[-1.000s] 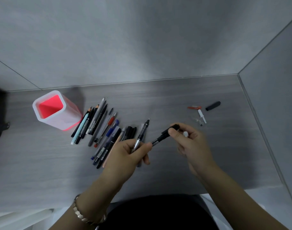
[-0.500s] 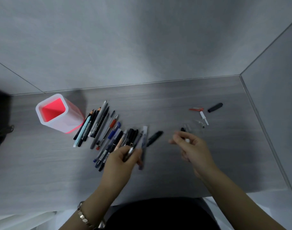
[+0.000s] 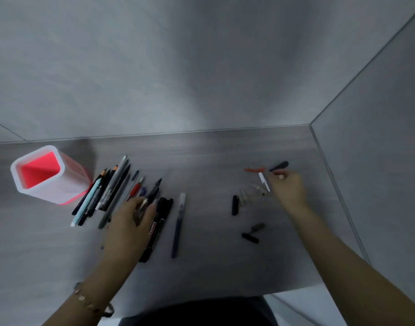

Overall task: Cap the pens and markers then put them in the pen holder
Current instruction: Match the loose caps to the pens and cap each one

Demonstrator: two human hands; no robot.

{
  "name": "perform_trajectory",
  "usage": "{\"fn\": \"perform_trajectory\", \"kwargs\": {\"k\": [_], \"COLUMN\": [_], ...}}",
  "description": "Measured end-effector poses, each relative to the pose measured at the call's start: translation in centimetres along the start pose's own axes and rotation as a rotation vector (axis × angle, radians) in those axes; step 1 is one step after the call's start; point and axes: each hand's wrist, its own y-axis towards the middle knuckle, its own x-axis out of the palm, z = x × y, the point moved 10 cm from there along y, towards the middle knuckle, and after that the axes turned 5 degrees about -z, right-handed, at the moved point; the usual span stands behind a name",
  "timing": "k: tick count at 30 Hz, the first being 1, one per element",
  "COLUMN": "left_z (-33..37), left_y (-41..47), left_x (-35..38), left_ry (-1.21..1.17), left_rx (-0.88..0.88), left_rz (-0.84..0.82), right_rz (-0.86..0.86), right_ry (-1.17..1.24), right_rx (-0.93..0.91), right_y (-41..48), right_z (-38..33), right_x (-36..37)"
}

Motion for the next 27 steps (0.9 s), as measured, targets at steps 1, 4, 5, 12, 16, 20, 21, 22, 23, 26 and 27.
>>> {"fn": "perform_trajectory", "kwargs": {"k": [1, 4, 5, 12, 16, 20, 21, 22, 23, 26, 27], "left_z": [0.8, 2.4, 2.7, 4.3, 4.7, 5.5, 5.7, 5.9, 6.1, 6.7, 6.8], "left_y": [-0.3, -0.9, -1.2, -2.6, -3.5, -4.4, -4.6, -4.7, -4.8, -5.0, -5.1], "left_x": [0.6, 2.2, 2.7, 3.5, 3.9, 3.8, 3.7, 3.6, 3.5, 3.4, 3.4], "left_ry": [-0.060, -0.182, -0.226, -0.401, -0.561, -0.644, -0.644, -0.640, -0.633, -0.592, -0.578], "left_rx": [-0.005, -0.019, -0.032, -0.069, -0.102, -0.091, -0.078, -0.069, -0.058, -0.027, -0.016], "left_rz": [-0.044, -0.171, -0.218, -0.359, -0.408, -0.402, -0.394, -0.389, -0.389, -0.403, -0.404], "right_rz": [0.048, 0.064, 0.063, -0.079, -0.406, -0.386, -0.371, -0.370, -0.375, -0.401, -0.408], "right_ry": [-0.033, -0.166, -0.200, 0.342, 0.623, 0.692, 0.684, 0.679, 0.675, 0.649, 0.641], "right_rx": [0.011, 0.101, 0.125, 0.010, -0.075, -0.116, -0.115, -0.119, -0.130, -0.145, -0.139], "right_y": [1.4, 4.3, 4.7, 1.0, -7.4, -11.5, -11.9, -12.3, -12.6, -13.2, -13.5], "right_z": [0.0, 1.0, 1.2, -3.2, -8.8, -10.2, -10.1, -10.2, -10.4, -10.4, -10.3], "right_x": [-0.6, -0.5, -0.3, 1.6, 3.5, 3.1, 3.0, 3.0, 3.0, 3.3, 3.5]}}
